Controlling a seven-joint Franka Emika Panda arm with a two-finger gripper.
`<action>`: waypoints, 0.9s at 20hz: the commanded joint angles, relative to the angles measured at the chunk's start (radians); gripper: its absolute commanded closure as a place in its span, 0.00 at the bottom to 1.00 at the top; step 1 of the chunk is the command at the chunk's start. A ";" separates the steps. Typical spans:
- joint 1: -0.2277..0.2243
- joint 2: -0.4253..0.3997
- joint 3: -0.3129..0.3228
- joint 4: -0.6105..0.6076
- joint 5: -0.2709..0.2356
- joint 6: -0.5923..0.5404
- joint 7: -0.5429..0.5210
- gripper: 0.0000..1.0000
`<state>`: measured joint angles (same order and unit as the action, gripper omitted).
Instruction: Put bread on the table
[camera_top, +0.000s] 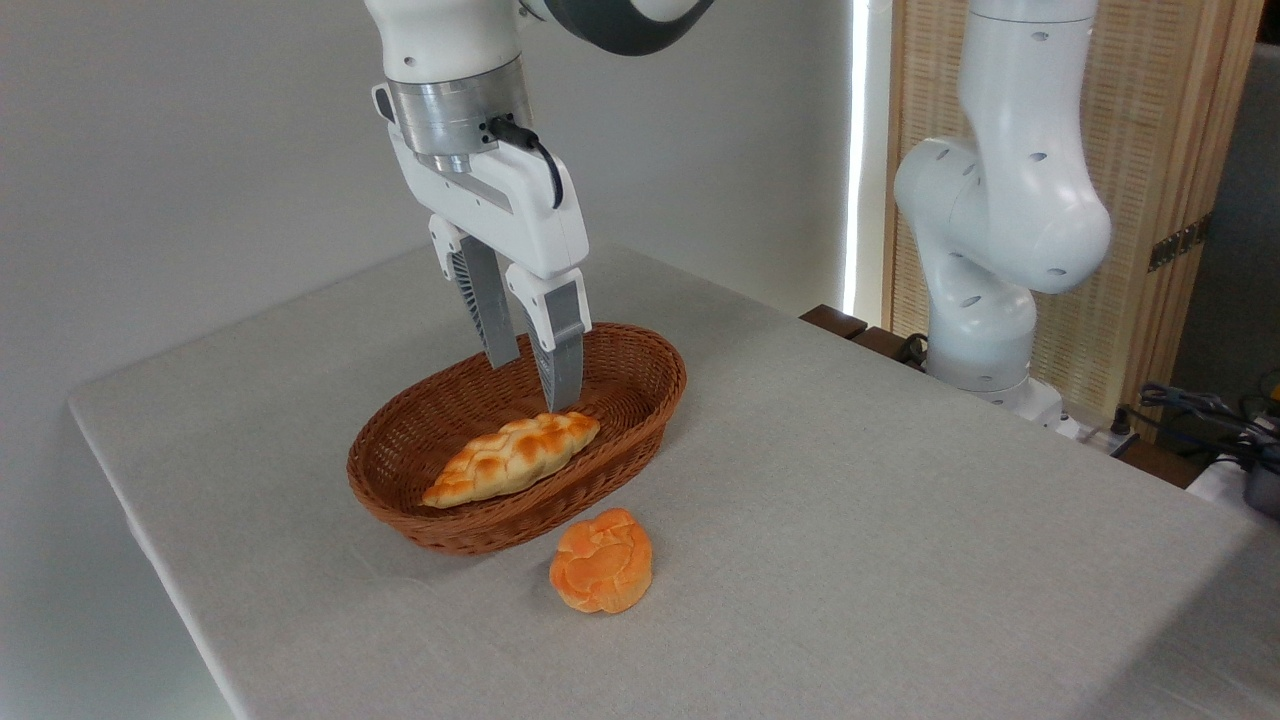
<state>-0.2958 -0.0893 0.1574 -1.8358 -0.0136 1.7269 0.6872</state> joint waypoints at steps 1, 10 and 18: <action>-0.003 0.022 -0.015 0.018 0.012 -0.093 -0.011 0.00; -0.003 0.045 -0.015 0.020 0.012 -0.086 -0.011 0.00; -0.002 0.048 -0.013 0.020 0.012 -0.090 -0.012 0.00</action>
<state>-0.2958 -0.0494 0.1417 -1.8358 -0.0136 1.6589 0.6872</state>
